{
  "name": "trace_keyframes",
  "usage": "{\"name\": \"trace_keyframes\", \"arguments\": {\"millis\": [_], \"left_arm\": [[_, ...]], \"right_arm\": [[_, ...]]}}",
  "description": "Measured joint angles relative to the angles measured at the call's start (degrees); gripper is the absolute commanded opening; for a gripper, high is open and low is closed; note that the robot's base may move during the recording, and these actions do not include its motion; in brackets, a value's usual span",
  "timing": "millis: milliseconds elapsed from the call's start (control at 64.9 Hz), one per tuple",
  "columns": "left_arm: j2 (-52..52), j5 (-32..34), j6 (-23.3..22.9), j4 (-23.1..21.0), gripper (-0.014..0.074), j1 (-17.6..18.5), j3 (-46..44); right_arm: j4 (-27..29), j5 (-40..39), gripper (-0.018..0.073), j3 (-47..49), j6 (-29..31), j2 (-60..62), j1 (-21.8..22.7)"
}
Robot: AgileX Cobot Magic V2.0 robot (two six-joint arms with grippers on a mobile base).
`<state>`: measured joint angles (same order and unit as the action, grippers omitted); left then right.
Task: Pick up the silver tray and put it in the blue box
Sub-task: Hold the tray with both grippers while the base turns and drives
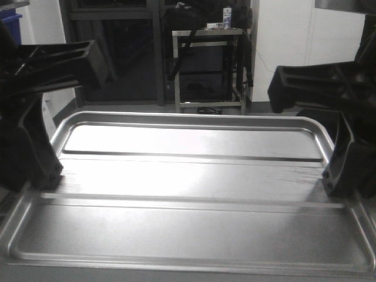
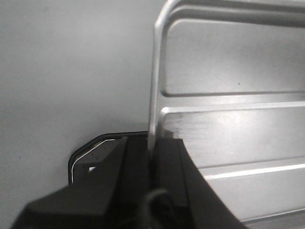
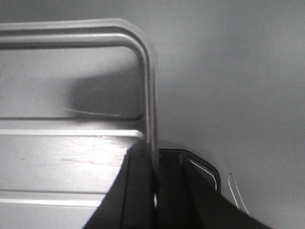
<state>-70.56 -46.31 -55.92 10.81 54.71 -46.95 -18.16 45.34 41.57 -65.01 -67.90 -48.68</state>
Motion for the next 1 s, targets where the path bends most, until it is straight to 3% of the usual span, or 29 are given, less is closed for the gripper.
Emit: {"name": "trace_keyframes", "arguments": {"millis": [1001], "left_arm": [[0.00, 0.45, 0.13, -0.97, -0.0104, 0.00, 0.00]], "right_arm": [[0.11, 1.30, 0.0063, 0.00, 0.00, 0.00, 0.00]]}}
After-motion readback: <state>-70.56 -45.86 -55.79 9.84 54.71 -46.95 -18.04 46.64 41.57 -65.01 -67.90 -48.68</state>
